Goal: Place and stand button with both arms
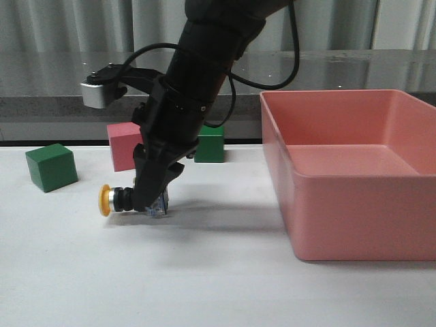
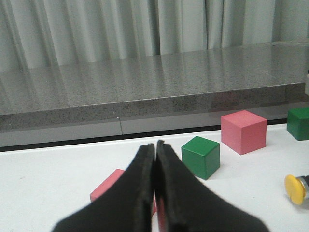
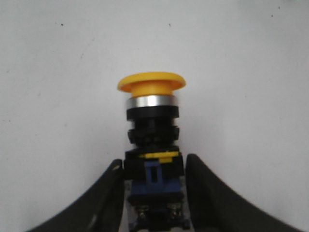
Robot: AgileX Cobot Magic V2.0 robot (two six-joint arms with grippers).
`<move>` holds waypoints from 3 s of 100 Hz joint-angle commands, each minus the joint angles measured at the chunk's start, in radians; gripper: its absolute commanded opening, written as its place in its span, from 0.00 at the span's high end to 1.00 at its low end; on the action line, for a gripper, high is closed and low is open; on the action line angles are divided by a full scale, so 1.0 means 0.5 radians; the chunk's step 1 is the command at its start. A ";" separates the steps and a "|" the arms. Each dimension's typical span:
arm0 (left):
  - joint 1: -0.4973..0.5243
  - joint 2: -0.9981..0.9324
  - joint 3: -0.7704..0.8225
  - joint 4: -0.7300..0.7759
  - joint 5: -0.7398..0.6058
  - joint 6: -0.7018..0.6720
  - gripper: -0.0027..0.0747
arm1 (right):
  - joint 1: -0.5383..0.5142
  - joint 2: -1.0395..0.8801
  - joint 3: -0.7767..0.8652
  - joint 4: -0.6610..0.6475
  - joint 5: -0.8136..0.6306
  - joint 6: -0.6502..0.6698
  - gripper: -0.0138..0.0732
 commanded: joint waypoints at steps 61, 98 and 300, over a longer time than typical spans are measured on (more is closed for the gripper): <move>0.005 -0.060 0.091 -0.001 -0.156 -0.025 0.99 | -0.168 -0.732 -0.068 0.057 0.123 0.360 0.60; 0.005 -0.060 0.091 -0.001 -0.156 -0.025 0.99 | -0.734 -1.231 -0.016 0.061 0.460 0.666 0.91; 0.005 1.956 -1.680 -1.433 1.190 1.932 0.99 | -1.279 -3.675 2.549 0.083 -0.905 0.996 0.91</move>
